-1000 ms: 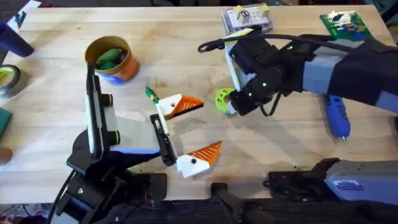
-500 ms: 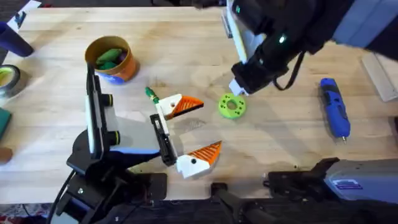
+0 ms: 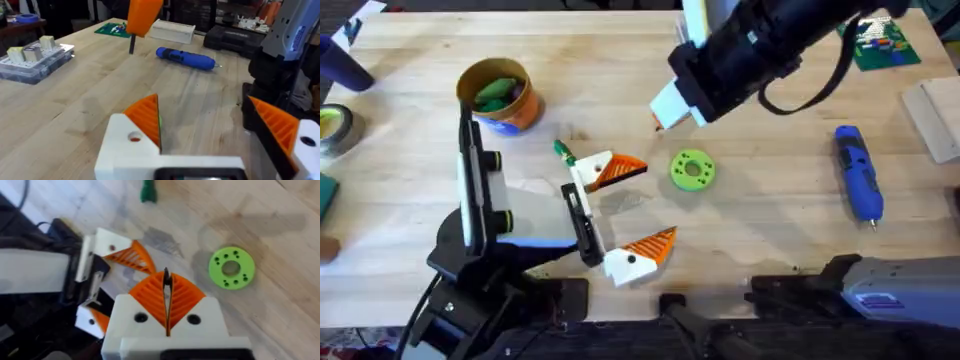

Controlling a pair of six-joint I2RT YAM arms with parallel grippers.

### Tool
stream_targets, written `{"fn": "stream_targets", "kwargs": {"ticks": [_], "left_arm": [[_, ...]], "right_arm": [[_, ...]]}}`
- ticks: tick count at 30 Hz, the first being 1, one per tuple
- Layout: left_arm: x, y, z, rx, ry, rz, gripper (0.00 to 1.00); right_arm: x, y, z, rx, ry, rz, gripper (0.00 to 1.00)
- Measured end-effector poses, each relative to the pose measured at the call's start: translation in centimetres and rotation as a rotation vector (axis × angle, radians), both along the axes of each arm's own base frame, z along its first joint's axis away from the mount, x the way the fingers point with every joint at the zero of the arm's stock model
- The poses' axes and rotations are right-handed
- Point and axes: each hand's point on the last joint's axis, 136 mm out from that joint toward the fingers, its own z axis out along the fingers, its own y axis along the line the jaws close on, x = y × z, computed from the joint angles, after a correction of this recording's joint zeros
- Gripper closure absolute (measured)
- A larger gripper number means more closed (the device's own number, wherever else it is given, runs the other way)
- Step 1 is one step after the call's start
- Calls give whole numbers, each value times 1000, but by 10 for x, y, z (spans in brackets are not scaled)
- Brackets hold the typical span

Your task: Pick up the gripper from the table and insert it into the empty holder that is missing its gripper. Then pick up a screw, insert it into the mounting hole, and use the screwdriver to tighten it. Finally, clean up the table by picking up the vegetable and placing it into the bucket.

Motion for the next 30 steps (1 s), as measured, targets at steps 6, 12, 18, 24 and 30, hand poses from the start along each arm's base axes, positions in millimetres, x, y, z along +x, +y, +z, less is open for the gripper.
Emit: {"fn": "stream_targets", "kwargs": {"ticks": [6,12,18,24,30], "left_arm": [[0,0,0,0,0,0,6],[0,0,0,0,0,0,6],[0,0,0,0,0,0,6],[0,0,0,0,0,0,6],[0,0,0,0,0,0,6]], "right_arm": [[-19,32,18,73,-43,118,995],[-38,54,22,107,-68,212,995],[-57,71,14,84,-71,304,995],[-65,83,-15,-23,-67,357,995],[-61,85,-25,-74,-108,370,995]]}}
